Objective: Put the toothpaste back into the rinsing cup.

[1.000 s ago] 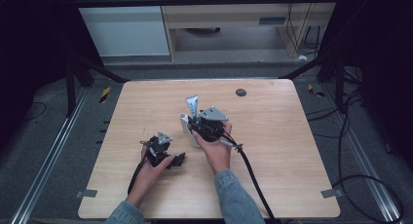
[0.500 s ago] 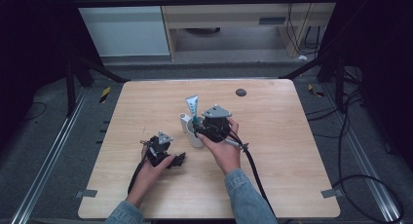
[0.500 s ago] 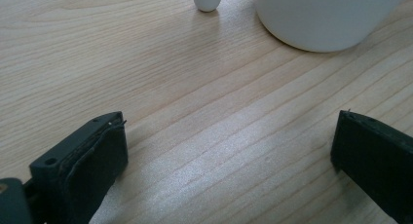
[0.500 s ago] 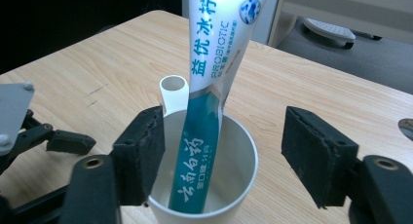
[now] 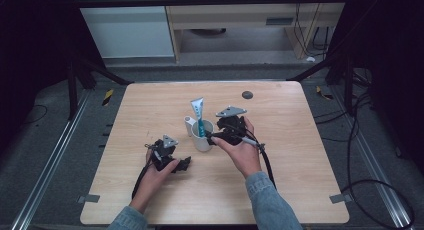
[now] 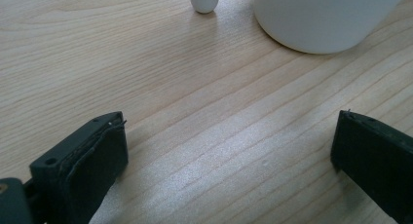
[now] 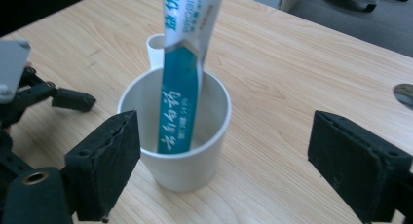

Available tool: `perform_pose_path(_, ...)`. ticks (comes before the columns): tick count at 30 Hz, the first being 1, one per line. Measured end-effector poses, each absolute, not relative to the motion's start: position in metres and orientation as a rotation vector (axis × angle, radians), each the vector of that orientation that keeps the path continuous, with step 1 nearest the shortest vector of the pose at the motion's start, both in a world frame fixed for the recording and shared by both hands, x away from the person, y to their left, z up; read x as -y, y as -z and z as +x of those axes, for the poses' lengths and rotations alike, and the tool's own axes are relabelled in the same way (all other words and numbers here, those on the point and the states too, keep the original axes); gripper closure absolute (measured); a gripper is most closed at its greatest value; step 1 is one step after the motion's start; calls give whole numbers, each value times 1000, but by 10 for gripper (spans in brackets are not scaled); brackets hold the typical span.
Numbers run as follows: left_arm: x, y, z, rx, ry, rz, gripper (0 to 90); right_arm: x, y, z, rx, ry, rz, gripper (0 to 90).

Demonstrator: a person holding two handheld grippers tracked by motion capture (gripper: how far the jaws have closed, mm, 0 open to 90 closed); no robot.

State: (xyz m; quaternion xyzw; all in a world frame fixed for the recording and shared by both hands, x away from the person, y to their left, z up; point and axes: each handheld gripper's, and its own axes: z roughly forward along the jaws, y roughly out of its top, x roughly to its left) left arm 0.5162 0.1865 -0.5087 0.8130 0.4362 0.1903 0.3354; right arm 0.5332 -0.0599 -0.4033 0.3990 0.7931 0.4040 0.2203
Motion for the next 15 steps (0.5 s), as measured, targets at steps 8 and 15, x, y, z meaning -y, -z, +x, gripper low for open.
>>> perform_pose_path(8, -186, 509, 516, -1140, -498, 2118, 0, 89, 394, 526, -2181, -1083, 1105, 76)
perform_pose_path(15, -184, 509, 516, -1142, -499, 2117, 0, 122, 377, 517, -2124, -1030, 1135, 85)
